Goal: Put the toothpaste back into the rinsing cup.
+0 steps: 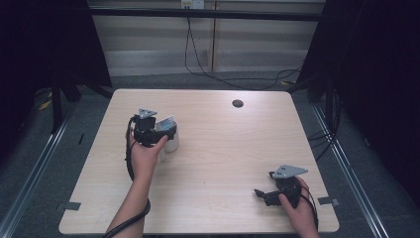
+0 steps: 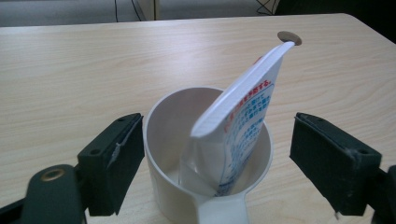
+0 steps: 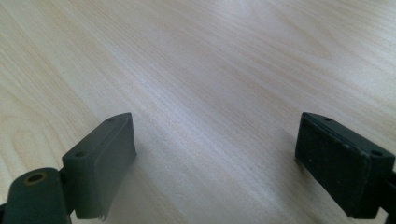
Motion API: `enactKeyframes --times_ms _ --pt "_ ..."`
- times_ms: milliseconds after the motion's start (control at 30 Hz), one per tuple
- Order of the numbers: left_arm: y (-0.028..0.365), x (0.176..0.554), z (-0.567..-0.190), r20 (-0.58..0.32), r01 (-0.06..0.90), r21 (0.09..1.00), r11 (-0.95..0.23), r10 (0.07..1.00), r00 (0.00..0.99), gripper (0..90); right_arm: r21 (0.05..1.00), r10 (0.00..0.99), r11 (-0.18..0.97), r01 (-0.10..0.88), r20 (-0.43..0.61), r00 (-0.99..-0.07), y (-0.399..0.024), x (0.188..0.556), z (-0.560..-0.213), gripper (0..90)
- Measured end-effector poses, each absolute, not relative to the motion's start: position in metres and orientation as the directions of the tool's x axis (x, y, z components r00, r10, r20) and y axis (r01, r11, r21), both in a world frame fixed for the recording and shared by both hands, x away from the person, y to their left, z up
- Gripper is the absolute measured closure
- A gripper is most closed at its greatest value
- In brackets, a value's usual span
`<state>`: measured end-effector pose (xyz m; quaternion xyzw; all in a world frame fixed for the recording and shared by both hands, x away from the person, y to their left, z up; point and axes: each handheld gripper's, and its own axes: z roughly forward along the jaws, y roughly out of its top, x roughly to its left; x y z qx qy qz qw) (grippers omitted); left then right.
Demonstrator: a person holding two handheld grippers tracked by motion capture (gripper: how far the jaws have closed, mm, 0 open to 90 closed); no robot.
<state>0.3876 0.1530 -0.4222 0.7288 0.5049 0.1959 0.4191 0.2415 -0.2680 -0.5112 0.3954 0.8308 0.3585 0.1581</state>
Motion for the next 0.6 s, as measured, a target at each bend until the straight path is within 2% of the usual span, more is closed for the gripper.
enactKeyframes --times_ms 367,600 --pt "0.16 0.381 -0.419 -0.16 0.581 0.802 -0.14 0.886 0.434 14.8 0.721 0.77 0.43 0.544 0.022 -0.637 -0.268 0.242 -0.511 11.8" --pt "0.167 0.377 -0.418 -0.211 0.608 0.785 -0.118 0.872 0.442 14.3 0.721 0.77 0.43 0.544 0.021 -0.637 -0.268 0.242 -0.511 11.9"
